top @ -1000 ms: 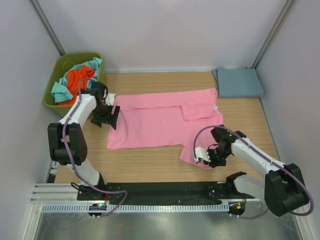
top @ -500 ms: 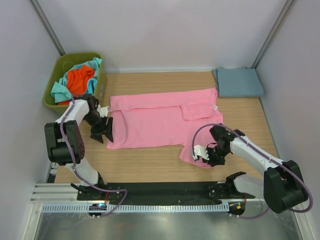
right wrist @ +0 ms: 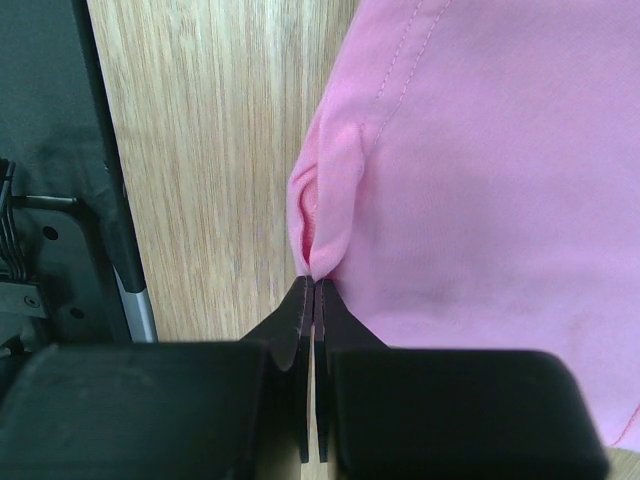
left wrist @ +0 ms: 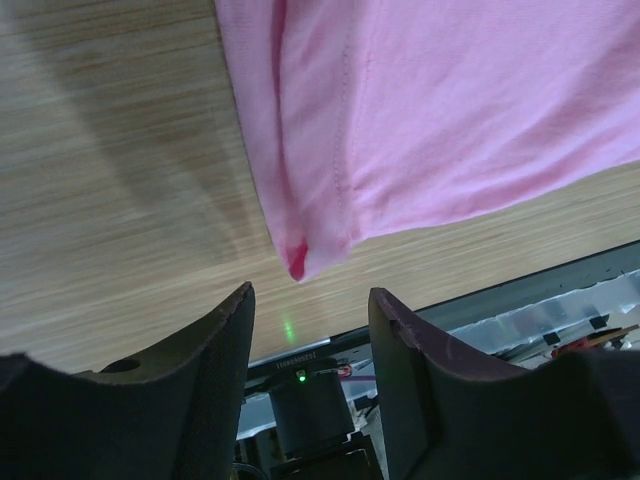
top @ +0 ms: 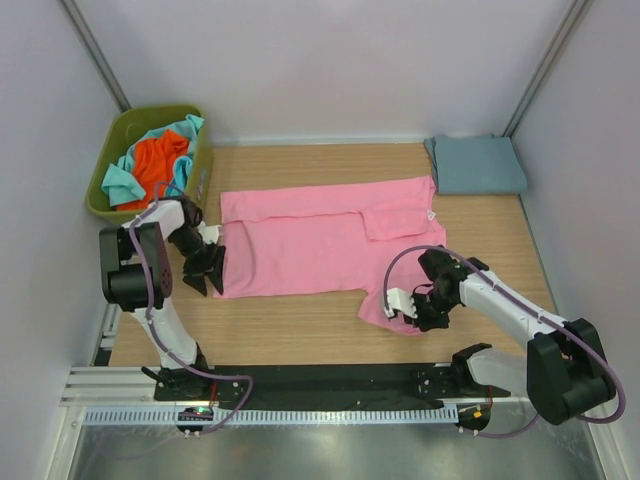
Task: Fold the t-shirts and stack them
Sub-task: Fold the tshirt
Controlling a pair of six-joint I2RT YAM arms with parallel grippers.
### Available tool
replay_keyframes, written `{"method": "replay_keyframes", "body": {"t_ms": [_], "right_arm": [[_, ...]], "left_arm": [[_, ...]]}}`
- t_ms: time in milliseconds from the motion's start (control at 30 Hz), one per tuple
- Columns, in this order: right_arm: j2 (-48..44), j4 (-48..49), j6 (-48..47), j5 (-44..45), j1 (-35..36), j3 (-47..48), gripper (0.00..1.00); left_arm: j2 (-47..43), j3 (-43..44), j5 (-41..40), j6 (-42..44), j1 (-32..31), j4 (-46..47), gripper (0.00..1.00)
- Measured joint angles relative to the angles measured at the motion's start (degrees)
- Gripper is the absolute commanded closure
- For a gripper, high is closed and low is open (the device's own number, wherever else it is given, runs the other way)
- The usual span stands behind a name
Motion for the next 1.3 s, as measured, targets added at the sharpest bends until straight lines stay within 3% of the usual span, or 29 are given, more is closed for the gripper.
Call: {"method": "replay_keyframes", "body": {"t_ms": [367, 467, 600, 667, 1000, 1300], "right_arm": [[0.4, 0.6, 1.5, 0.2, 0.2, 0.0, 0.99], [0.7, 1.0, 1.9, 0.3, 0.3, 0.0, 0.98], [0.9, 1.3, 2.3, 0.5, 0.3, 0.1, 0.99], [1.0, 1.4, 2.8, 0.8, 0.3, 0.3, 0.99], [-4.9, 2.9, 10.7, 3.4, 0.3, 1.3, 0.99], [-11.2, 3.7, 20.4, 6.8, 0.3, 7.2, 0.99]], "left_arm": [[4.6, 0.0, -1.3, -0.1, -0.1, 0.6, 0.58], [5.0, 0.2, -1.3, -0.1, -0.1, 0.5, 0.68], [5.9, 0.6, -1.0, -0.1, -0.2, 0.4, 0.93], [6.2, 0.7, -0.7, 0.0, -0.2, 0.4, 0.99], [4.0, 1.4, 1.4, 1.3, -0.2, -1.6, 1.00], [-2.3, 9.5, 2.7, 4.2, 0.2, -7.1, 1.00]]}}
